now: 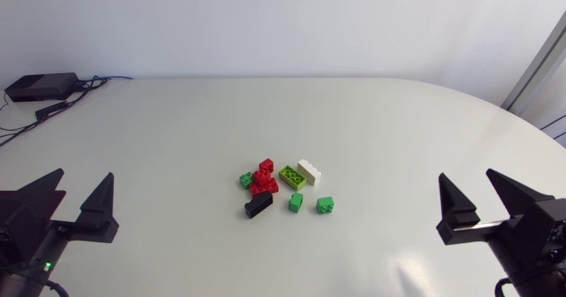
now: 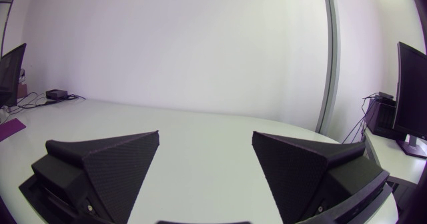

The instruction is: Sort duplo bricks by size, large to the right and small to the left

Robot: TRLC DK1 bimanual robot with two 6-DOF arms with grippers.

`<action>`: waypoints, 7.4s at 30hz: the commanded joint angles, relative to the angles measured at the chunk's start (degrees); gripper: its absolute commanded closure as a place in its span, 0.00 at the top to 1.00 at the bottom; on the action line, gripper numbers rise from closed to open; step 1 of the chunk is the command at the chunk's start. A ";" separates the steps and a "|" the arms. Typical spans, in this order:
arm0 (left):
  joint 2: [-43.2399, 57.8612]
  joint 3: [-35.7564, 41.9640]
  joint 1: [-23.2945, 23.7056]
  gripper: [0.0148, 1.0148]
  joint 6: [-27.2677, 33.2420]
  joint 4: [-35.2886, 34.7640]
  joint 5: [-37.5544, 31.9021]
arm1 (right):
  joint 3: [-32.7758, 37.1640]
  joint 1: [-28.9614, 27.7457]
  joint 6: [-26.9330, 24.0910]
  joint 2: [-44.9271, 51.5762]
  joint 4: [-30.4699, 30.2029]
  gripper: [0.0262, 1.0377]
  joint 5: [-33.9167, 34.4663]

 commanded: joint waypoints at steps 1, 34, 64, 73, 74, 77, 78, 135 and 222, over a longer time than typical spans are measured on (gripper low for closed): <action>-0.91 -0.97 -0.45 0.97 0.18 -0.19 0.44 | -2.09 0.37 -0.12 -0.36 -1.33 0.97 -0.06; 36.00 24.60 -10.47 0.92 -2.89 -2.82 -0.08 | 18.57 5.12 2.08 23.63 -2.91 0.96 -0.15; 117.48 91.23 -35.78 0.82 2.73 -46.33 8.97 | 22.35 4.94 6.12 39.54 -10.47 0.96 -9.37; 123.81 98.61 -38.24 0.80 0.01 -53.89 11.87 | 25.77 5.21 9.99 45.60 -10.55 0.96 -9.55; 123.81 98.96 -38.77 0.80 -0.08 -54.07 11.87 | 25.69 5.12 10.08 45.78 -10.20 0.96 -9.55; 124.95 100.19 -40.18 0.80 -0.43 -54.50 11.87 | 24.98 5.30 10.43 46.04 -9.41 0.96 -9.46; 125.48 100.63 -40.53 0.80 -0.52 -54.68 11.87 | 24.72 5.30 10.52 46.04 -9.15 0.96 -9.46; 92.96 65.82 -25.50 0.19 4.58 -53.19 2.55 | 24.72 4.33 8.85 47.27 -9.06 0.96 -9.29; 77.31 48.16 -21.46 0.97 13.90 -41.41 4.57 | 49.50 36.76 -8.56 83.05 -24.35 0.96 -13.59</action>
